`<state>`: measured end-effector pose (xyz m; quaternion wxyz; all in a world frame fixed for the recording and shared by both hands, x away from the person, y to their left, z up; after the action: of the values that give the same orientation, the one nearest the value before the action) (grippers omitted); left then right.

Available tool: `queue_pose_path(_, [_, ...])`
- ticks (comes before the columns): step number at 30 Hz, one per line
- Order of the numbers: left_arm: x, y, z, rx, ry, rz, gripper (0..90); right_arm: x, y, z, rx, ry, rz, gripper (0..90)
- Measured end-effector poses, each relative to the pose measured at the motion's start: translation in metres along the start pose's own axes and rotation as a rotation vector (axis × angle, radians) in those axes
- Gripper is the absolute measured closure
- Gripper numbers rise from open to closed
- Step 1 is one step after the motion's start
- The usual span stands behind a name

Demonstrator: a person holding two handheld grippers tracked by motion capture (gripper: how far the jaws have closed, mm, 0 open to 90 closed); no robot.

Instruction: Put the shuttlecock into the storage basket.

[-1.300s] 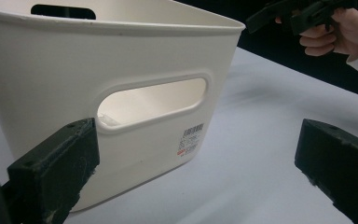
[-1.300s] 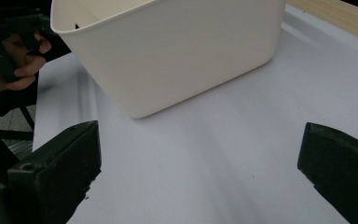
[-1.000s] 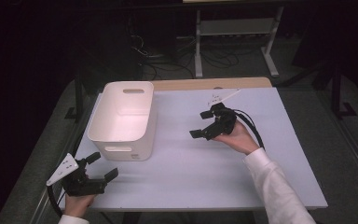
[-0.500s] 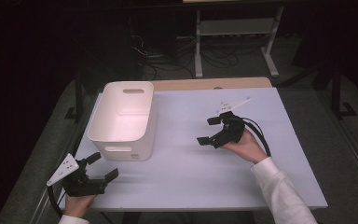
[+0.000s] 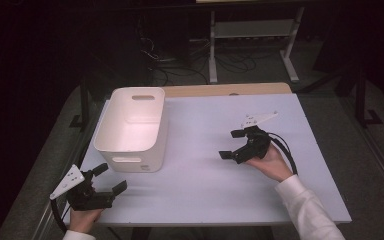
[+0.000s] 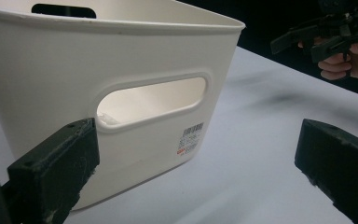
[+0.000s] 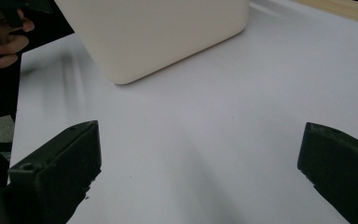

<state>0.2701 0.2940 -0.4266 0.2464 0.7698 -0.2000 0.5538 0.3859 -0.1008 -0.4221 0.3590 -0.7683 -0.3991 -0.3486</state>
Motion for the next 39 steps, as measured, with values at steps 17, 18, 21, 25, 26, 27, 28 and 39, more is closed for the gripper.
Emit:
queue_pose_path(17, [0.0,0.0,0.0,-0.004,0.0,0.002,0.0,-0.023,0.006,-0.019,-0.052,0.027,0.018,0.0])
queue_pose_path(18, [0.0,0.0,0.0,-0.005,0.0,0.002,0.0,-0.024,0.006,-0.02,-0.053,0.03,0.023,0.0])
queue_pose_path(21, [0.0,0.001,0.0,-0.006,0.0,0.001,0.0,-0.027,0.007,-0.023,-0.066,0.031,0.023,0.0])
queue_pose_path(25, [0.0,0.001,0.0,-0.008,-0.001,0.0,0.0,-0.031,0.008,-0.029,-0.088,0.039,0.018,0.0])
queue_pose_path(26, [0.0,0.001,0.0,-0.009,-0.001,0.0,0.0,-0.033,0.008,-0.03,-0.094,0.043,0.023,0.0])
queue_pose_path(27, [0.0,0.001,0.0,-0.009,-0.001,0.0,0.0,-0.034,0.008,-0.032,-0.099,0.051,0.021,0.0])
queue_pose_path(28, [0.0,0.001,0.0,-0.009,0.0,0.003,0.0,-0.035,0.009,-0.034,-0.103,0.054,0.02,0.0])
queue_pose_path(39, [0.001,0.001,-0.002,-0.005,-0.005,0.01,0.0,-0.048,0.012,-0.049,-0.155,0.074,0.028,0.0])
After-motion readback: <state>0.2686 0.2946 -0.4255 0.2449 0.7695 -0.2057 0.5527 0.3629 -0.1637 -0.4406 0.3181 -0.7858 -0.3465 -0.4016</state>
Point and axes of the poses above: each handheld gripper's, and its own axes: z roughly forward along the jaws, x roughly out of its top, y roughly to its right, the point moved 6 cm from there along z, roughly forward along the jaws, and after that the axes turned 4 degrees about x, right-handed, at the moved point
